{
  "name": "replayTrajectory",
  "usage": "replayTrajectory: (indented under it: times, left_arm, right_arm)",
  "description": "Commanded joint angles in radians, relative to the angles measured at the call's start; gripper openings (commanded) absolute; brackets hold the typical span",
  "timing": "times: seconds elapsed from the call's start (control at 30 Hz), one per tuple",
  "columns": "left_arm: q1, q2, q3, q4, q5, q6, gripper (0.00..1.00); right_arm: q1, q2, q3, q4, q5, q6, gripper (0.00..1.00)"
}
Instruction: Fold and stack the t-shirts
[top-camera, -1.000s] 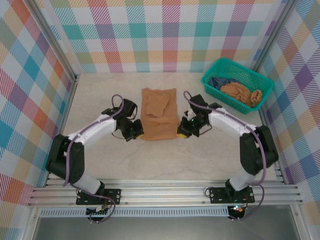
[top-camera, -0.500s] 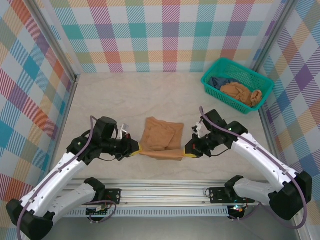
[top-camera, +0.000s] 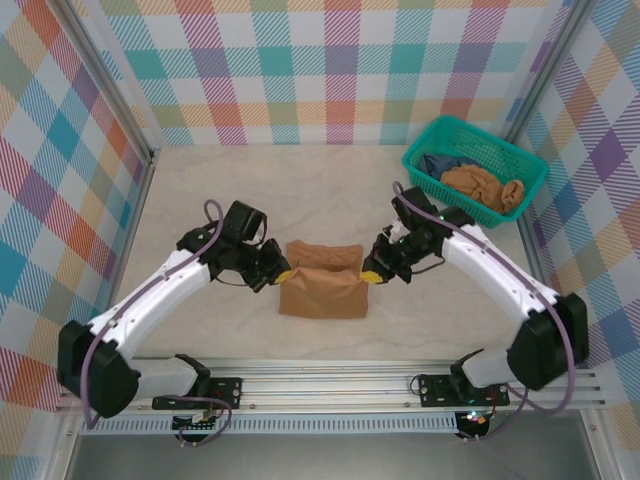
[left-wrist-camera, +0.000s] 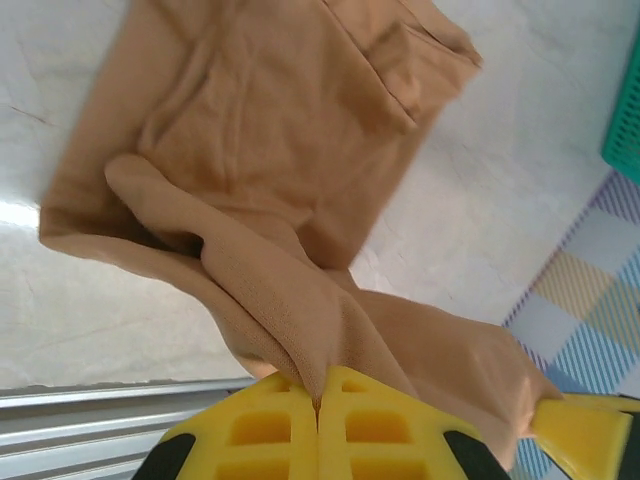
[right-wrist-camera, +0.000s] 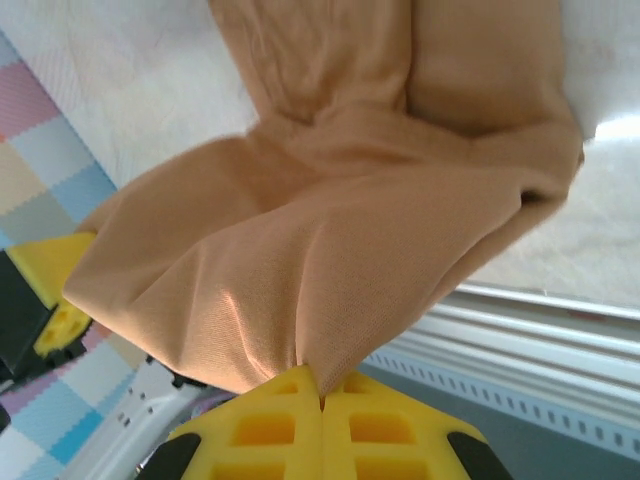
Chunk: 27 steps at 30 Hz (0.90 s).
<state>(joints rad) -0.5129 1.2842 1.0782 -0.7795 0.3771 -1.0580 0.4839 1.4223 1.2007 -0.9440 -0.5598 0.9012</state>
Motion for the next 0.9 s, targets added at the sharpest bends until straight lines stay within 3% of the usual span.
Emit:
replayTrajectory:
  times: [0.0,0.3,0.5,0.57,0.6,0.63,0.77,0.87]
  left_arm:
    - [0.038,0.052,0.076,-0.082,-0.045,0.015,0.02]
    - [0.116,0.236,0.174,-0.057,-0.046,0.081,0.04]
    - [0.168,0.417,0.221,0.090,-0.053,0.112,0.09]
    - [0.189,0.496,0.269,0.103,-0.055,0.137,0.22]
    - [0.198,0.531,0.305,0.092,-0.076,0.155,0.36]
    - [0.205,0.556,0.331,0.111,-0.082,0.184,0.42]
    - [0.213,0.528,0.386,0.141,-0.105,0.228,0.53]
    - [0.211,0.438,0.349,0.110,-0.142,0.237,0.56]
  right_arm:
    - [-0.029,0.070,0.082,0.007,0.020,-0.011,0.00]
    - [-0.095,0.298,0.238,0.024,0.023,-0.064,0.00]
    - [-0.125,0.498,0.358,0.064,0.026,-0.095,0.00]
    - [-0.127,0.561,0.410,0.080,0.040,-0.117,0.17]
    - [-0.128,0.587,0.434,0.096,0.062,-0.134,0.28]
    - [-0.132,0.610,0.460,0.097,0.095,-0.146,0.35]
    - [-0.144,0.619,0.518,0.122,0.172,-0.175,0.44]
    - [-0.128,0.552,0.507,0.129,0.235,-0.204,0.49]
